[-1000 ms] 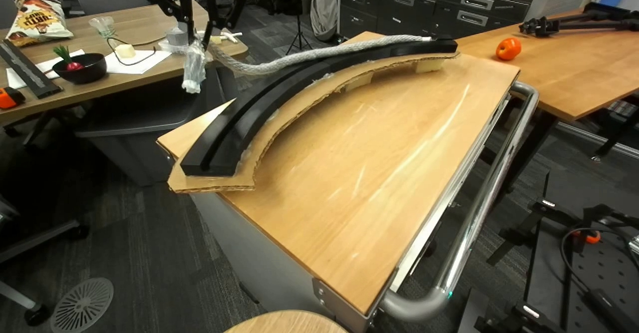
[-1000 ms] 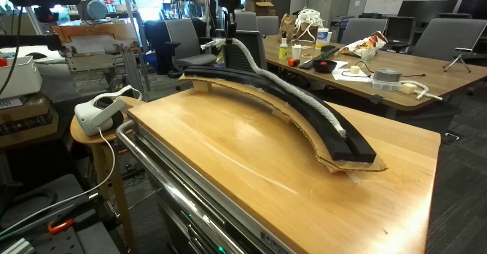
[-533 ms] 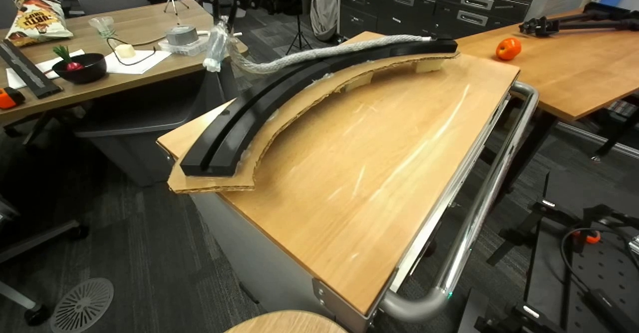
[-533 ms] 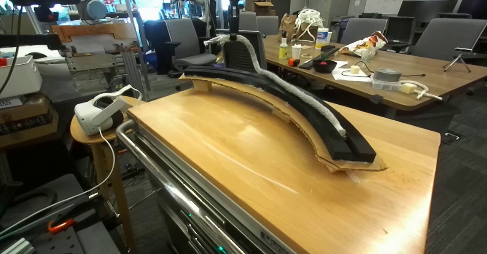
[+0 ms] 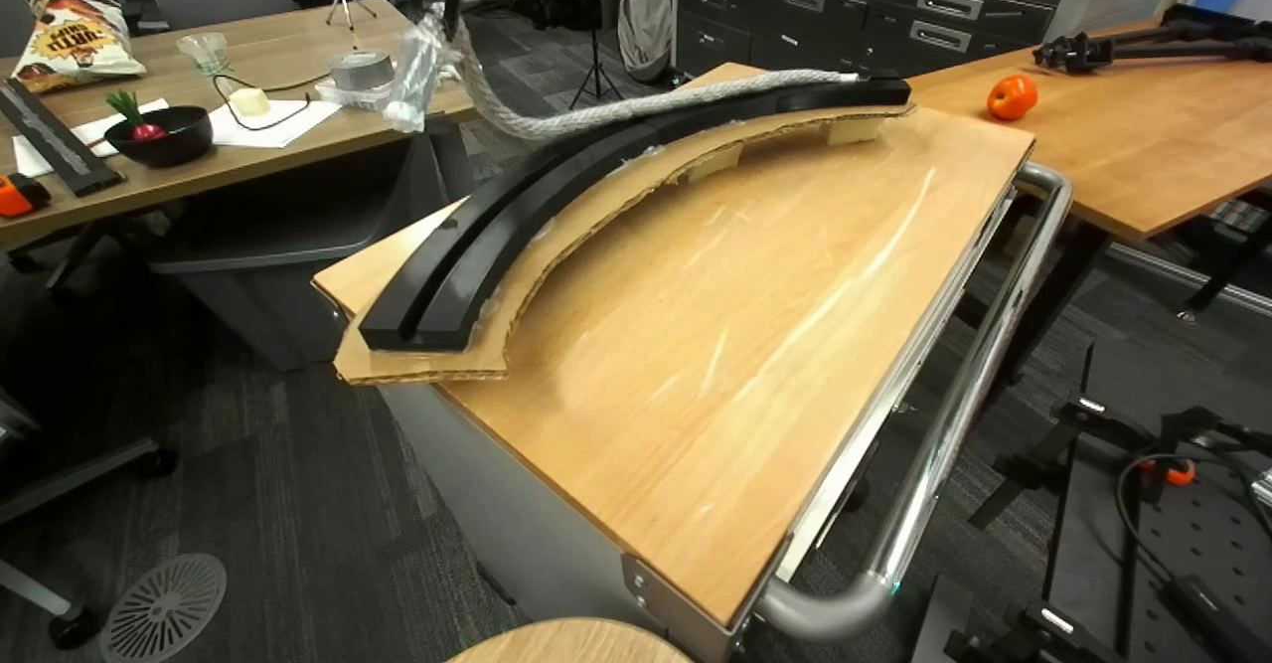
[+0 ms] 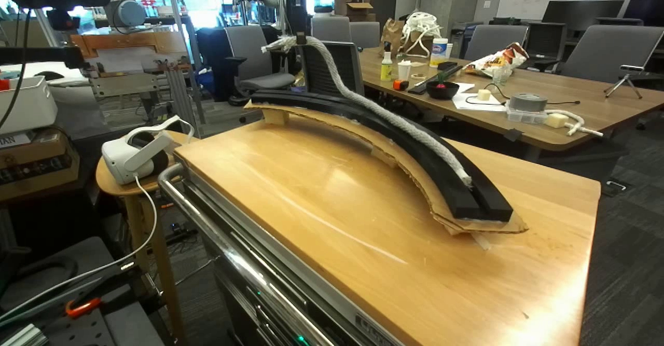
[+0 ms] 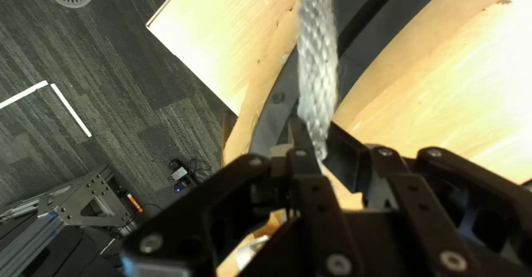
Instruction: Lay the rope on the black board
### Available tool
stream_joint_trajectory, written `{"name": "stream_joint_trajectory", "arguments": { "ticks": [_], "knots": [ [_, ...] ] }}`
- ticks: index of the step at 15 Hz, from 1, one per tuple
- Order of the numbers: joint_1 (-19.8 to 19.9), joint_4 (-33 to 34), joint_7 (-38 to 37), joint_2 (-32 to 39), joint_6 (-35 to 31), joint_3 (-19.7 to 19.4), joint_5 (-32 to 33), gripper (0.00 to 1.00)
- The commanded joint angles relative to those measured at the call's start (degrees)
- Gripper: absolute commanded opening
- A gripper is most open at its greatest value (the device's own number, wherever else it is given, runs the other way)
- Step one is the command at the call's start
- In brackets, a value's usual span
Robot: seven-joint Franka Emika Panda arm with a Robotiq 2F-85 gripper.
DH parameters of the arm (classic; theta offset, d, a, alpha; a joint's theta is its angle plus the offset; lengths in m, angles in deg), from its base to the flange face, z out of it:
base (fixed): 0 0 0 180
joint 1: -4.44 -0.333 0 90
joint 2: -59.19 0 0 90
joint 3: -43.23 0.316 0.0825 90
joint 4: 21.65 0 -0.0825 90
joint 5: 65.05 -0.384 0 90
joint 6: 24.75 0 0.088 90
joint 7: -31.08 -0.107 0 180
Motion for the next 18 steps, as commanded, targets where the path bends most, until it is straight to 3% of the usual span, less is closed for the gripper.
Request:
{"name": "stream_joint_trajectory", "arguments": {
  "ticks": [1,8,18],
  "knots": [
    [-2.97,4.49,-5.93,3.60,6.95,-0.93,2.42,0.04],
    [-3.55,9.27,-12.01,9.78,14.49,-0.57,2.04,0.04],
    [-4.61,10.29,-20.94,5.90,18.61,-0.94,5.88,0.04]
  ]
}}
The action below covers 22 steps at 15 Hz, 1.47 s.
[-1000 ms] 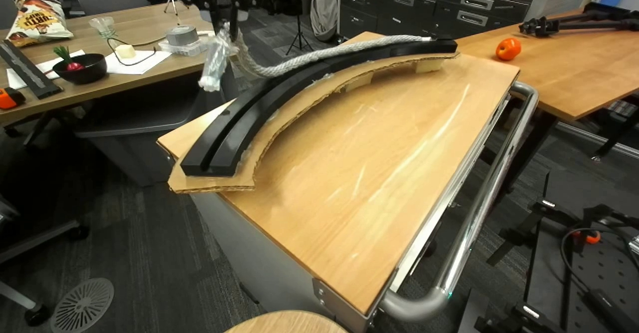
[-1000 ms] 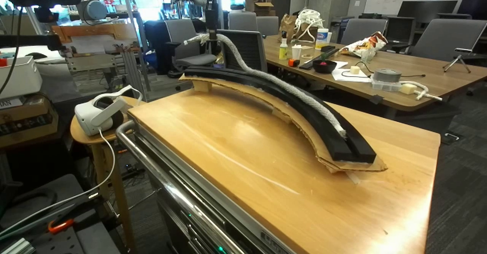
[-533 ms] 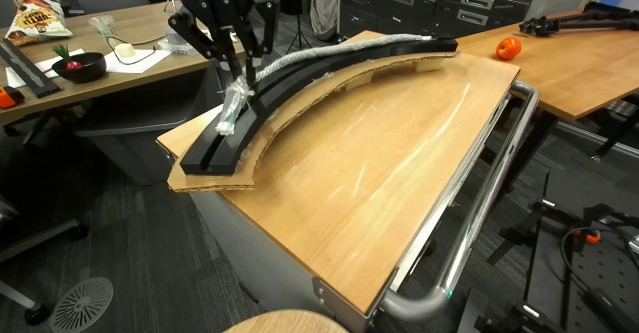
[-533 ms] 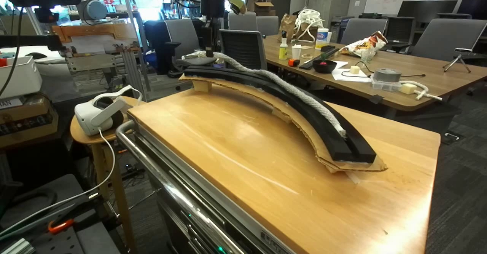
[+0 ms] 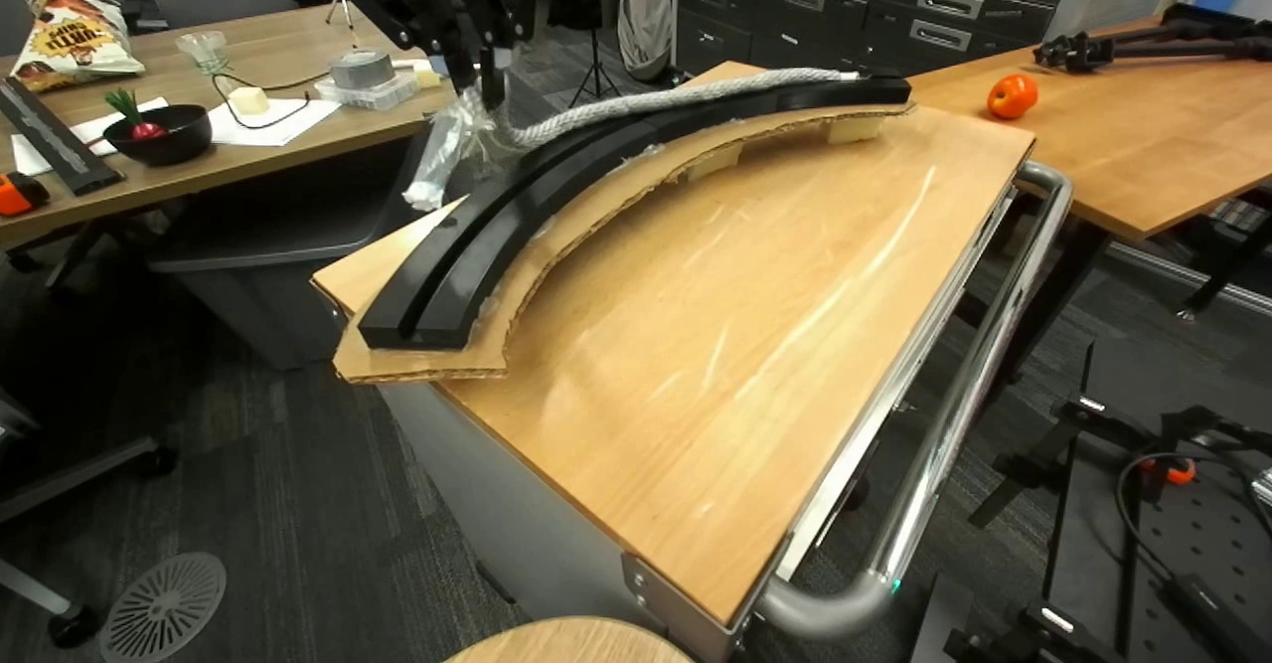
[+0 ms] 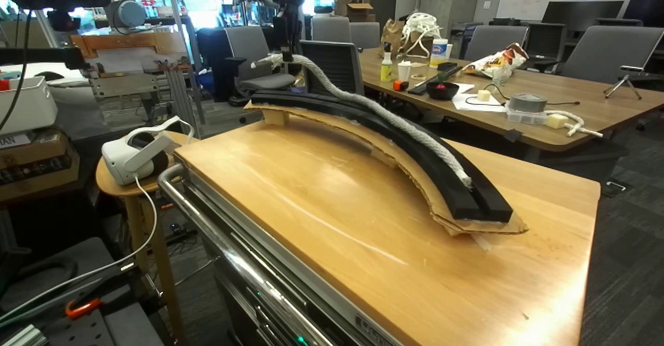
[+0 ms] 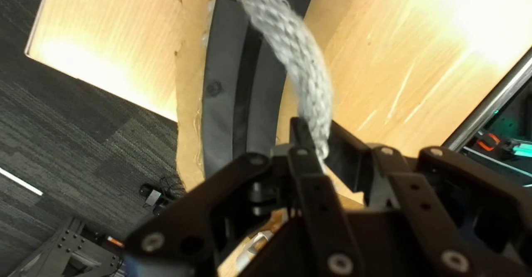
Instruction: Lay the rope on the black board
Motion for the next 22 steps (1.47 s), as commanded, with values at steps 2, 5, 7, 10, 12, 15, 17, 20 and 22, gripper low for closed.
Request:
{"name": "stream_joint_trajectory", "arguments": {
  "ticks": [2,5,7,10,12,15,17,20,22],
  "knots": [
    [-1.04,2.36,-3.09,-0.51,4.88,-0.36,0.37,0.04],
    [-1.16,2.77,-4.19,0.02,6.91,-0.14,-0.14,0.04],
    [-1.27,3.19,-5.15,0.45,7.76,-0.14,-0.16,0.04],
    [-1.32,3.68,-6.86,1.05,8.60,0.00,-0.77,0.04],
    [-1.55,4.10,-8.03,1.28,9.03,0.10,-0.82,0.04],
    [-2.06,5.15,-9.83,1.59,9.98,0.13,-0.50,0.04],
    [-2.37,6.41,-10.90,2.25,10.77,0.14,-0.49,0.04],
    [-3.10,9.47,-11.98,4.79,11.81,-0.20,0.59,0.04],
    [-3.21,12.19,-12.61,7.81,12.95,-0.77,1.46,0.04]
  ]
}}
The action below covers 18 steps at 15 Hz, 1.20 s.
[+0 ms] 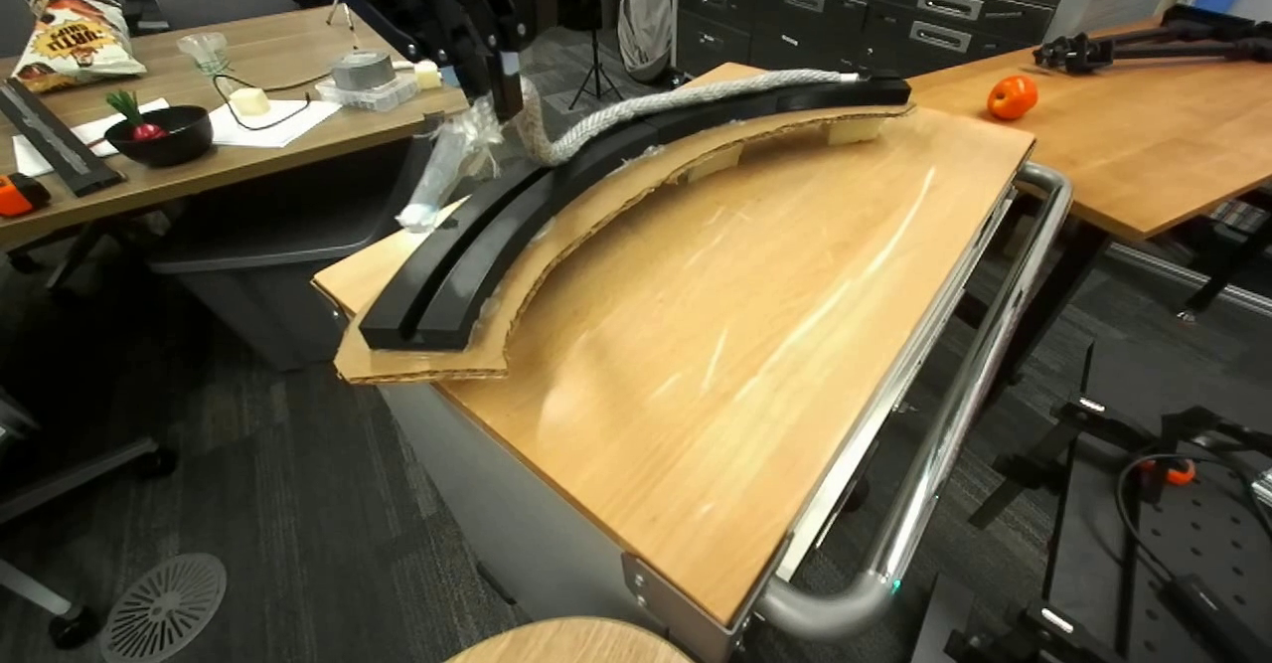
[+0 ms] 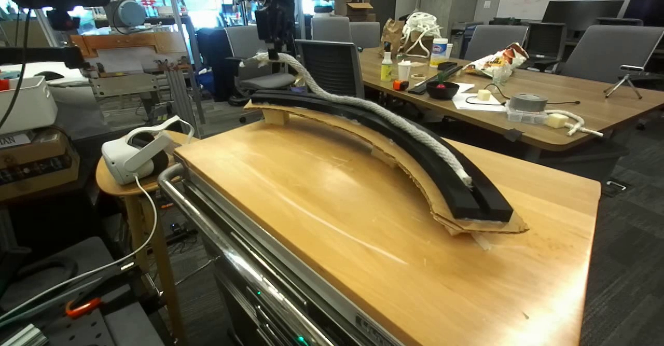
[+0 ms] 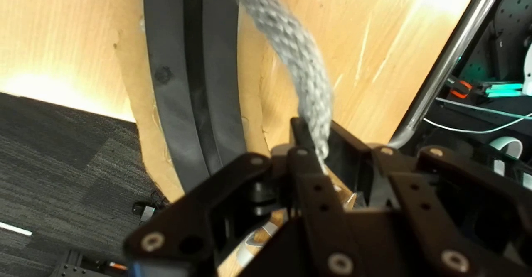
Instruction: Lay the rope on the black board
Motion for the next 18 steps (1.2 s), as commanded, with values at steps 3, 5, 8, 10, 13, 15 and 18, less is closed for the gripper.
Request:
{"name": "stream_joint_trajectory", "arguments": {
  "ticks": [3,5,8,10,13,15,18],
  "knots": [
    [-0.61,10.83,-0.66,9.85,5.00,-1.21,0.98,0.04],
    [-0.43,12.74,-0.43,11.98,5.86,-1.26,0.48,0.04],
    [-0.25,14.69,-0.63,13.85,5.67,-1.01,-0.33,0.04],
    [-0.04,15.24,-0.57,14.25,4.04,-0.64,-0.92,0.04],
    [0.02,16.48,-0.50,14.47,3.20,0.14,-2.06,0.04],
    [-0.12,17.46,-0.33,14.60,3.47,0.69,-2.94,0.04],
    [-0.07,18.65,-0.13,15.19,4.34,1.65,-4.15,0.04]
  ]
}}
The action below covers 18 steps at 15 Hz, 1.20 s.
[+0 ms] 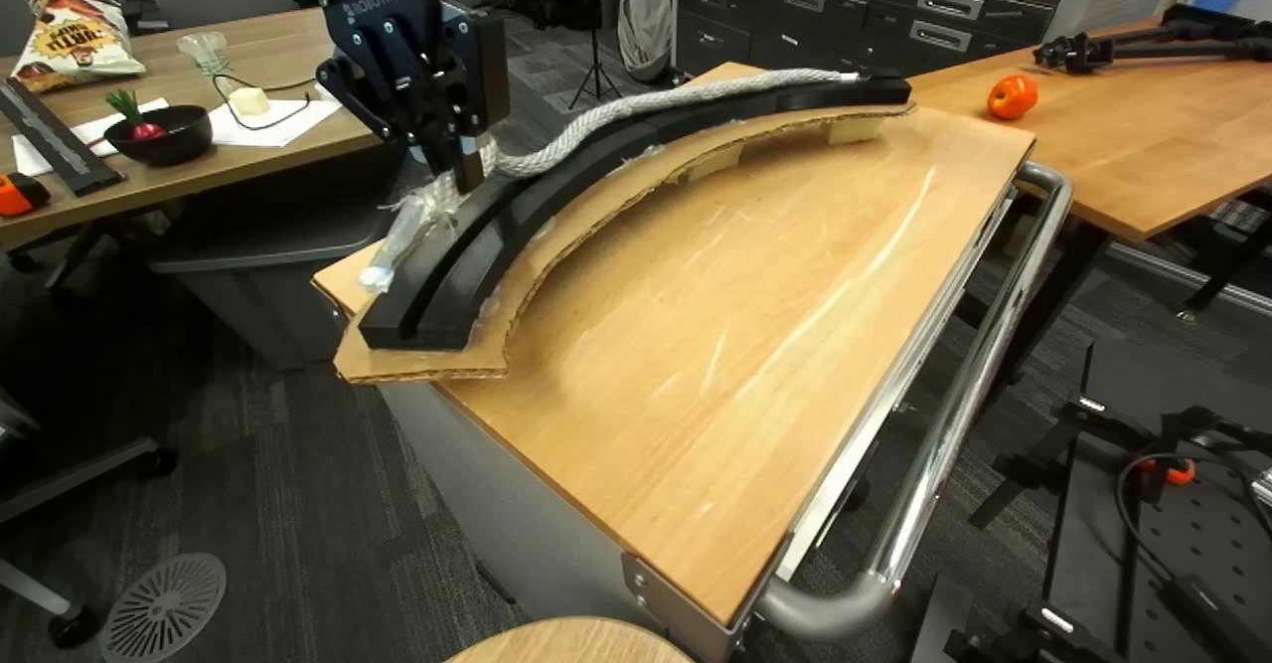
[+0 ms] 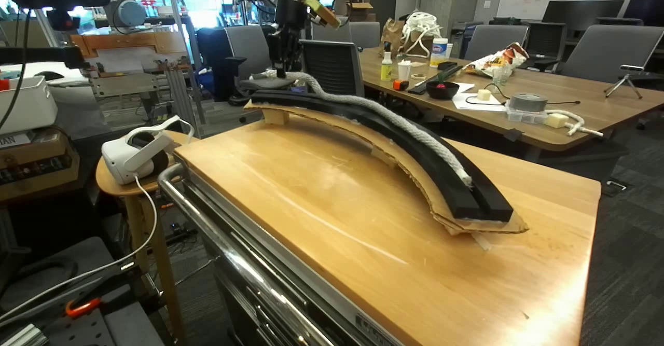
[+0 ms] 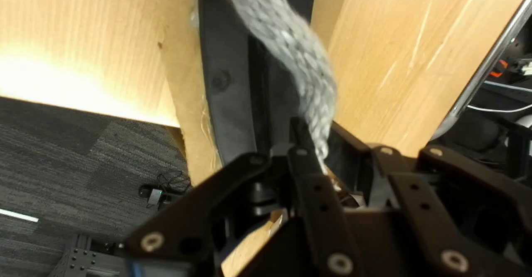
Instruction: Lay the rope on the black board
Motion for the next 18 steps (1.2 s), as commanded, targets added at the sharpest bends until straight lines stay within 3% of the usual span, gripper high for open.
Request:
{"name": "stream_joint_trajectory", "arguments": {
  "ticks": [1,18],
  "knots": [
    [0.02,4.54,0.79,2.39,1.65,1.39,-2.27,0.04],
    [-0.67,5.96,-0.10,5.73,-2.71,2.89,-3.47,0.04]
  ]
}}
